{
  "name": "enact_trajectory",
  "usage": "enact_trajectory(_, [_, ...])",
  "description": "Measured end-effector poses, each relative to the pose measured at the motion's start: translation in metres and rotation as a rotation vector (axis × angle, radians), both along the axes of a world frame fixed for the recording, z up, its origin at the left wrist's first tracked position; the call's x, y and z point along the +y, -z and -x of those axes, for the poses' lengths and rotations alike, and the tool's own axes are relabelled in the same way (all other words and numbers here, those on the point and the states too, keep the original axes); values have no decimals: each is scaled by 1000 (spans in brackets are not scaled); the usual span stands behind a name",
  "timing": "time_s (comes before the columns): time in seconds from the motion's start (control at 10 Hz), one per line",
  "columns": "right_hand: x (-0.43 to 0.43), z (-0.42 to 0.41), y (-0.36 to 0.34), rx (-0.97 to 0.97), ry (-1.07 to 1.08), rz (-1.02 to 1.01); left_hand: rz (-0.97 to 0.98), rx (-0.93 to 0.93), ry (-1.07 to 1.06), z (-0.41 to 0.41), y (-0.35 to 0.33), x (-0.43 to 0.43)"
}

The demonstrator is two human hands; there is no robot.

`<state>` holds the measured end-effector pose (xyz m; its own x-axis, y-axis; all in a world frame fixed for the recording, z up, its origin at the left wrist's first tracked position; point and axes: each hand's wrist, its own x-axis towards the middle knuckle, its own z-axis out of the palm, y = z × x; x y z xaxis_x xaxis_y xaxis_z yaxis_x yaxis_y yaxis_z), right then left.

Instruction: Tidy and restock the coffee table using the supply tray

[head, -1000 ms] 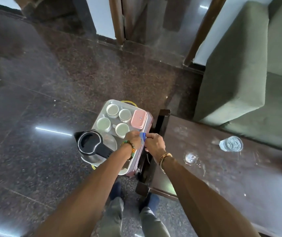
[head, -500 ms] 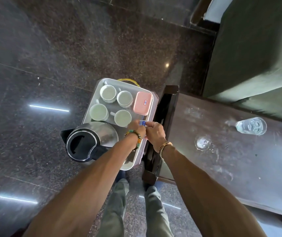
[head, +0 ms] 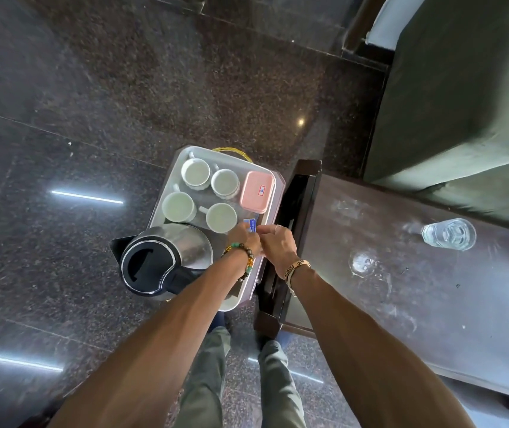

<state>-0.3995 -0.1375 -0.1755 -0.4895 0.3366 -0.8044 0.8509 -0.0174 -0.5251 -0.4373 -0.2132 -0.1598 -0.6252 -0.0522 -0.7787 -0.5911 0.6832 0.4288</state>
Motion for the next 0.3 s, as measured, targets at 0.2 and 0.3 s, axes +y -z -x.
enact_trajectory(0.2, [15,-21,-32,45,-5,8,-47,37,-26,-7,-29,2])
enact_trajectory(0.3, [26,-29,-54,93,-110,-49,-151,48,23,-10,-50,10])
